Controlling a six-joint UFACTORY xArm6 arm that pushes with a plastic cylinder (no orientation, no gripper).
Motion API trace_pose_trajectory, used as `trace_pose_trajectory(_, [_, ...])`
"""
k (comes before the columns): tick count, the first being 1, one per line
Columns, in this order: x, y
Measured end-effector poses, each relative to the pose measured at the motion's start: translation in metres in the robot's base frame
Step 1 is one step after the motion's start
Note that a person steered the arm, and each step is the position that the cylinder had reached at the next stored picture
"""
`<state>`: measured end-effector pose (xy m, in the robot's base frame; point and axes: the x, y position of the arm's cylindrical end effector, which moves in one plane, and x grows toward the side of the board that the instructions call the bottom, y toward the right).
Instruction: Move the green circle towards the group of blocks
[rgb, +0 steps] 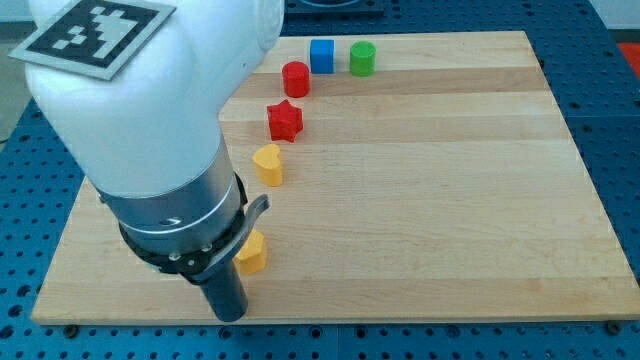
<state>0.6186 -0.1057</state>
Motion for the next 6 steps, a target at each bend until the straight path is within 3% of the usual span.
trace_pose_trajectory(2, [-0.033, -0.005])
trace_pose_trajectory(6, [-0.031, 0.009])
